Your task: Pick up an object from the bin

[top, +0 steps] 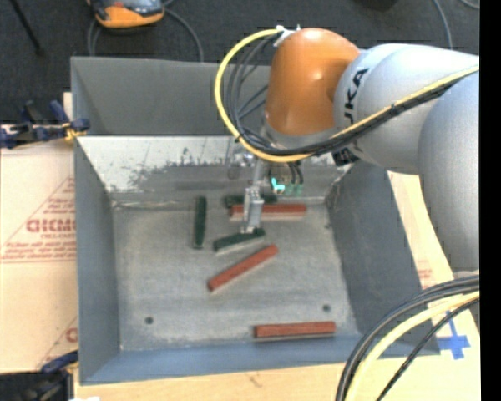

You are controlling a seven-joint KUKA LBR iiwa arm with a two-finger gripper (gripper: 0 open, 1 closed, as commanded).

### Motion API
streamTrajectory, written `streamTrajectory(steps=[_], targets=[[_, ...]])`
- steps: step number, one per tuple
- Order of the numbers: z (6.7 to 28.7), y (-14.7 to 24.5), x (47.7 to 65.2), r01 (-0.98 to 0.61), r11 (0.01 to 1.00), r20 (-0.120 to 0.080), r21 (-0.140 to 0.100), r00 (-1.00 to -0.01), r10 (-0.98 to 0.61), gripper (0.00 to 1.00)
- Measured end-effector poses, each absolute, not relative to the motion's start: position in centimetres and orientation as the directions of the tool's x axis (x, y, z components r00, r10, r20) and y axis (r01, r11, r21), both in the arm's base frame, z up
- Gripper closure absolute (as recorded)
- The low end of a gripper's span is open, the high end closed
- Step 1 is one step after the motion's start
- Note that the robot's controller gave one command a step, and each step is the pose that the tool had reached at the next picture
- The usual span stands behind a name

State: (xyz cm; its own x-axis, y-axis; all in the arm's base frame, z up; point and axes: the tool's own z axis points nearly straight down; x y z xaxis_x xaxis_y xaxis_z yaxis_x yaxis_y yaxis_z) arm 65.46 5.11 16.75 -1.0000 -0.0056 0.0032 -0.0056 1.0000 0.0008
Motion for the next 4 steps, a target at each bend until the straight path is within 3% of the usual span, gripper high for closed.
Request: streamTrajectory(steps=[1, 2, 3, 4], targets=[[17.2, 5.1, 65.6, -0.005, 1.000, -0.005, 0.002, -1.000, -0.005, 0.00], [12.3, 4.6, 61.8, -0.017, 1.000, -0.010, 0.000, -1.000, -0.017, 0.00], [7.7, 3.0, 60.6, 0.137, 0.991, -0.005, 0.002, -0.991, 0.137, 1.00], [7.5, 3.0, 60.5, 0.138, 0.990, -0.003, 0.002, -0.990, 0.138, 0.00]])
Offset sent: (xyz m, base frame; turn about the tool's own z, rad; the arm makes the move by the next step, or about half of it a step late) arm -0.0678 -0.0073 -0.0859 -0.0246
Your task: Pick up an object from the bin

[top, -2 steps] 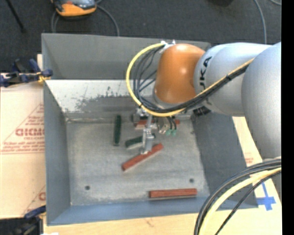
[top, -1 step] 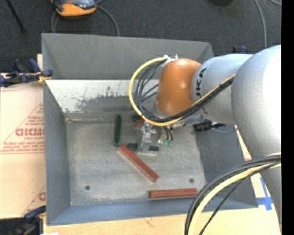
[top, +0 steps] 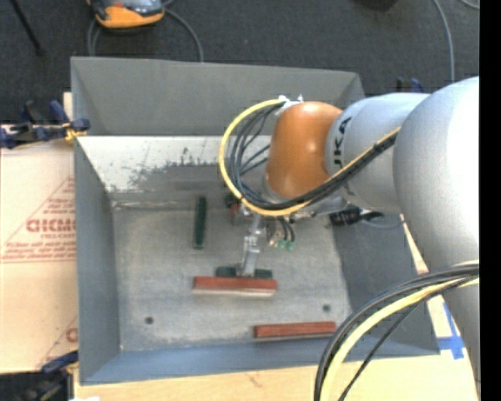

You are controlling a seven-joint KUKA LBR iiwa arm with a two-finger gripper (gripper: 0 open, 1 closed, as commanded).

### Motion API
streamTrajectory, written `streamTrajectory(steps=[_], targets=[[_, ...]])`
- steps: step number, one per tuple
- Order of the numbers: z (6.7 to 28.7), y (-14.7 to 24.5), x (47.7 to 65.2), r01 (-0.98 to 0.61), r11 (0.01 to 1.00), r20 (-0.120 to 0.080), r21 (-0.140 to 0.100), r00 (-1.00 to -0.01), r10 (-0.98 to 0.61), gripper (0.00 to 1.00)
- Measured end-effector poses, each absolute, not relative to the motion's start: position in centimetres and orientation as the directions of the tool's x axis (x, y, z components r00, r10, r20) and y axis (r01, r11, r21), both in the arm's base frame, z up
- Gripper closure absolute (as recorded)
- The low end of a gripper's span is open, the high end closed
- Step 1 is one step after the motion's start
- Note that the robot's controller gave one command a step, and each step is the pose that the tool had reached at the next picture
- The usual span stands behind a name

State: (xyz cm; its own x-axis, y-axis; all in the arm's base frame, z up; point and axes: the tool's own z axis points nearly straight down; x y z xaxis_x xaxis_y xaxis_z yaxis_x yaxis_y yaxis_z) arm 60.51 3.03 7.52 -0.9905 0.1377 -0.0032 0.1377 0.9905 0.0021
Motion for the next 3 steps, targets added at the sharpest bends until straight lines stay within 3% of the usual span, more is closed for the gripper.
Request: streamTrajectory(steps=[1, 2, 3], targets=[[7.5, 3.0, 60.5, 0.138, 0.990, -0.003, 0.002, -0.990, 0.138, 0.00], [8.1, 3.3, 57.4, -0.024, 1.000, -0.006, -0.001, -1.000, -0.024, 0.00], [7.5, 8.8, 54.4, -0.236, 0.972, -0.003, -0.003, -0.972, -0.236, 0.00]])
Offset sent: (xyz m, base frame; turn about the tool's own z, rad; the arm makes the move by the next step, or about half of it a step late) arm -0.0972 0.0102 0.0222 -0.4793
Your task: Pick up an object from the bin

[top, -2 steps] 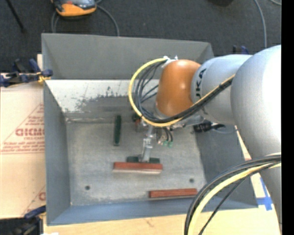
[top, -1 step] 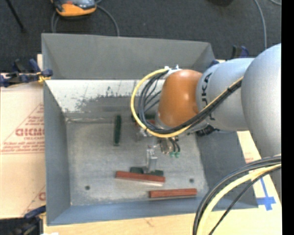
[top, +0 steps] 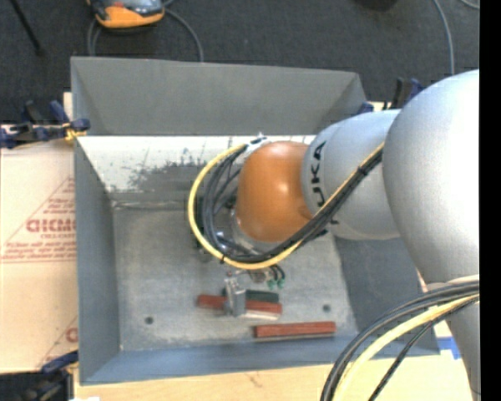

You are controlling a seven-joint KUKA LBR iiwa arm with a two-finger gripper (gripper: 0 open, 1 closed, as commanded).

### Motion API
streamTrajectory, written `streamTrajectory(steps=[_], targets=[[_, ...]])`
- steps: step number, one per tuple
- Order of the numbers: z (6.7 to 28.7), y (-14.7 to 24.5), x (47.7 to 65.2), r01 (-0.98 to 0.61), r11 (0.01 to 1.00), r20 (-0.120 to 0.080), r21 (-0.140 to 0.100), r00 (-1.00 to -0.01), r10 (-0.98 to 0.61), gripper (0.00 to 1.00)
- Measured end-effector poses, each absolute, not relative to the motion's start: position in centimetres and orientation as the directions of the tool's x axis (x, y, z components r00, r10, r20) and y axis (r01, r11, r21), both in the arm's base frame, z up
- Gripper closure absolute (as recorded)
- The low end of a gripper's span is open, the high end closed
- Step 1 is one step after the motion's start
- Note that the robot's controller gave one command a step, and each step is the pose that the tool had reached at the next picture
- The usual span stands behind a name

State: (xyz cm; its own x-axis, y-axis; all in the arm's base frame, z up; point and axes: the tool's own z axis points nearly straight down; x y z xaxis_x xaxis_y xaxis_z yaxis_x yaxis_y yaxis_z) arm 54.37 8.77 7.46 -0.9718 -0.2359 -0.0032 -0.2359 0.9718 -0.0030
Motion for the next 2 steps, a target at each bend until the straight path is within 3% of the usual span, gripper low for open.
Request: streamTrajectory(steps=[1, 2], targets=[[7.06, 2.91, 49.23, -0.012, 1.000, -0.002, -0.001, -1.000, -0.012, 1.00], [7.06, 2.92, 49.23, -0.011, 1.000, -0.002, 0.000, -1.000, -0.011, 1.00]])
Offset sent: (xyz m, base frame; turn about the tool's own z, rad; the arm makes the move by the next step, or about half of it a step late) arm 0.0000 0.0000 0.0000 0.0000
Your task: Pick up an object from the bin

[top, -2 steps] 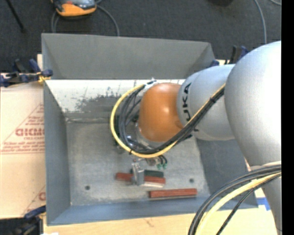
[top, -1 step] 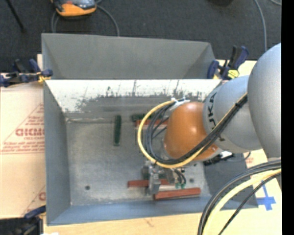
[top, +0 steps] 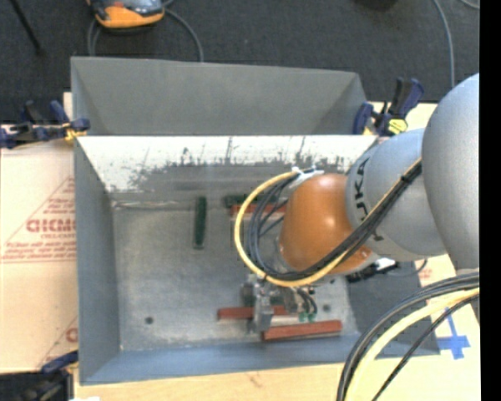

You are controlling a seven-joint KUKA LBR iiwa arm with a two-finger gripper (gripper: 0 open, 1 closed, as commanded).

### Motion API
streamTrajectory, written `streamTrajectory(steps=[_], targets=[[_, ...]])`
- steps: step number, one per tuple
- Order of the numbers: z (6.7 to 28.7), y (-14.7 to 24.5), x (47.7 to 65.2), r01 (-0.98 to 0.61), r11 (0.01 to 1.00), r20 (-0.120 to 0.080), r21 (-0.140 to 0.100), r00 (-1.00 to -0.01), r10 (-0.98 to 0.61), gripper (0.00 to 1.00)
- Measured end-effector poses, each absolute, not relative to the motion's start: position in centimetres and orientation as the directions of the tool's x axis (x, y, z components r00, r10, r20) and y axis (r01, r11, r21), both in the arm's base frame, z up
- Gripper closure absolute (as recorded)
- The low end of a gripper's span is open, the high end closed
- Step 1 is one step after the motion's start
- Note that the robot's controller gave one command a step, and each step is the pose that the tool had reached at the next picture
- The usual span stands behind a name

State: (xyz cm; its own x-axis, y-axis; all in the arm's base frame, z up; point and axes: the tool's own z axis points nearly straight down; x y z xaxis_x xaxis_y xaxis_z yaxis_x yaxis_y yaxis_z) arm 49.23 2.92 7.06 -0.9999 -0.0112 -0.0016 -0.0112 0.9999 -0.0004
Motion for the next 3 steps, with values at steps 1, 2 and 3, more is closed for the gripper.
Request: streamTrajectory(steps=[1, 2, 3], targets=[[18.73, 2.87, 50.09, 0.021, 1.000, -0.003, 0.001, -1.000, 0.021, 1.00], [18.73, 2.88, 50.09, 0.022, 1.000, -0.003, 0.002, -1.000, 0.022, 0.00], [18.73, 2.89, 50.09, 0.022, 1.000, -0.003, 0.002, -1.000, 0.022, 0.00]])
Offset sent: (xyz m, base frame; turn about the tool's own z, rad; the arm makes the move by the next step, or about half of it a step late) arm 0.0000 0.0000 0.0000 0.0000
